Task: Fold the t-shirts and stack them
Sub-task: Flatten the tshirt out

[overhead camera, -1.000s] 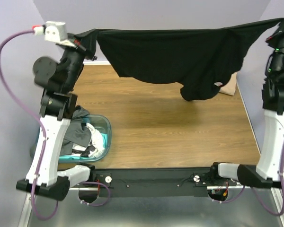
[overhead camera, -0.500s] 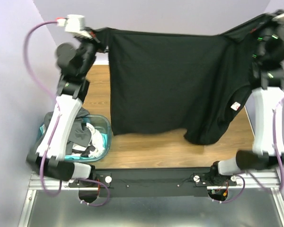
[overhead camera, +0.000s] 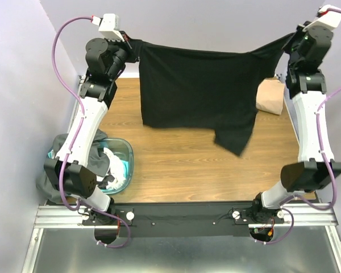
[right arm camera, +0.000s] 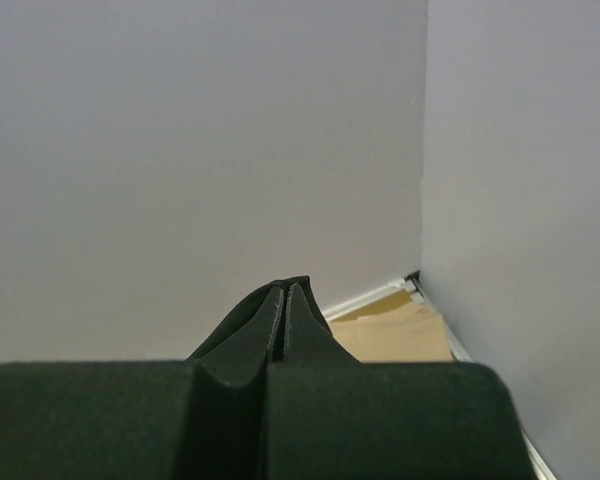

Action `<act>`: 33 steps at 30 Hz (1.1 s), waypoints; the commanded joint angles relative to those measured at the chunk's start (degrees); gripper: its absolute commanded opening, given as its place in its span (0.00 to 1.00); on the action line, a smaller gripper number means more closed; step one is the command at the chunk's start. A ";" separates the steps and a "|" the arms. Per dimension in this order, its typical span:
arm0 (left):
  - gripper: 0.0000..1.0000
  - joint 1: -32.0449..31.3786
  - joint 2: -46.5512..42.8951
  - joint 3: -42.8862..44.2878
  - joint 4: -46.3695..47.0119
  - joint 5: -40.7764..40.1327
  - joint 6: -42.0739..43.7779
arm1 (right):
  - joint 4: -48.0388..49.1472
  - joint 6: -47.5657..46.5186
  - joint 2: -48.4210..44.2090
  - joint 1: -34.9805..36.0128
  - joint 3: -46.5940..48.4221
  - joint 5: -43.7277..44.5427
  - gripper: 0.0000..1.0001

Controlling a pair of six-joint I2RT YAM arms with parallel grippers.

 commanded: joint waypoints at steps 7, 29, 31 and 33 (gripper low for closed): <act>0.00 0.47 -14.86 -7.50 6.27 -0.17 1.98 | 3.15 -2.60 -13.49 -0.29 1.02 -0.91 0.00; 0.00 0.47 -37.99 -17.00 3.90 -12.65 4.27 | 6.14 -11.30 -22.99 -0.29 7.97 1.20 0.00; 0.00 0.47 -36.33 -18.05 3.90 -12.13 4.10 | 6.58 -10.78 -21.51 -0.29 5.87 1.37 0.01; 0.00 0.47 -33.70 -19.02 3.90 -11.77 3.57 | 6.75 -10.07 -20.10 -0.29 3.85 1.37 0.00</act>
